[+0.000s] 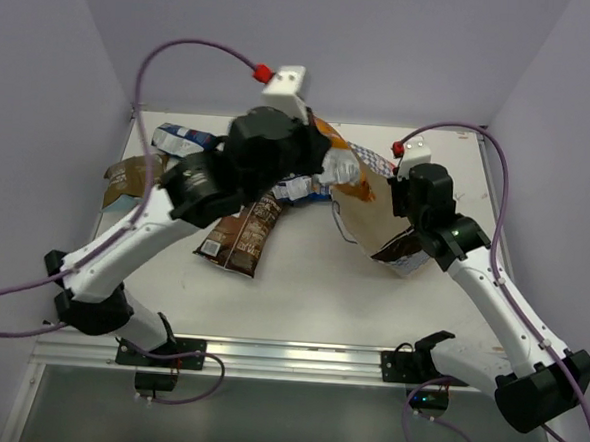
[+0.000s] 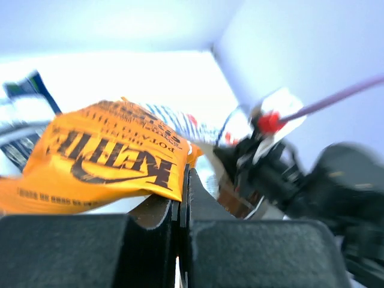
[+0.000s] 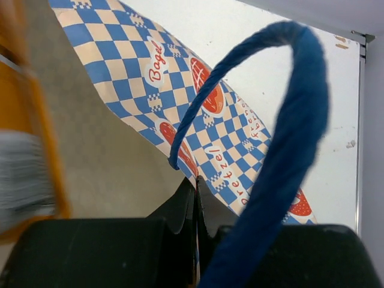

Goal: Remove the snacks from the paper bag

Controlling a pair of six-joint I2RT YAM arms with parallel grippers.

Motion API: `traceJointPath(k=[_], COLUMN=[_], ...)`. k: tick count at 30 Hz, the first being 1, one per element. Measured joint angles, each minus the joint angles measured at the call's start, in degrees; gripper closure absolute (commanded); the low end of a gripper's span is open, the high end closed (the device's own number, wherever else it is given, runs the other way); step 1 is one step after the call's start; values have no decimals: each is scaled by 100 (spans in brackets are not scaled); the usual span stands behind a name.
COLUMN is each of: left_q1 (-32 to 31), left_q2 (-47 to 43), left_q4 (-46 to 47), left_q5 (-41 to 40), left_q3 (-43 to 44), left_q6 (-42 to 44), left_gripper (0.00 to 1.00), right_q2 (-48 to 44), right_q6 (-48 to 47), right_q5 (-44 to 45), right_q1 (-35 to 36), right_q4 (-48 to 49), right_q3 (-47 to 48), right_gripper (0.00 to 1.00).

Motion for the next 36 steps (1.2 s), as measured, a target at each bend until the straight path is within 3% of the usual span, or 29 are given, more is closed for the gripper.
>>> traceJointPath(k=[5,11,16,21,26,31,33,34,36], left_q1=[643,1172,1650,2472,3434,4072,4207,4277,4413], left_q2=[-1091,-1532,-1530,-1261,-520,101,98,92,61], left_q4=[-24,-544,-863,-678,57,1482,2170,2645,3563], left_q5=[-365,-1228,-1576,-1207,-332,262,428,557,846], left_q3=[278,275,-398,-1207,-1471,-2015,-2603,-3012,-3928], left_q6=[162,358,470,577,605,704,697,686,592], left_gripper=[100,100,100,100,100,100,91,78,68], right_q2=[149,164,164,153,138,83,46,28,13], right_q6=[48,155,271,319,326,323,323,321,321], right_q5=[216,476,494,442,341,232,157,131,87], right_q1=[-55,-157,-210,-210,-210,-210,-210,-210,-210], right_q4=[-13,-48,-111,-170,-181,-184,-181,-184,-181], right_q3=[-31,-33,-31,-26,-22,-15,-15,-15,-15], right_gripper=[100,100,100,100,100,100,100,100,100])
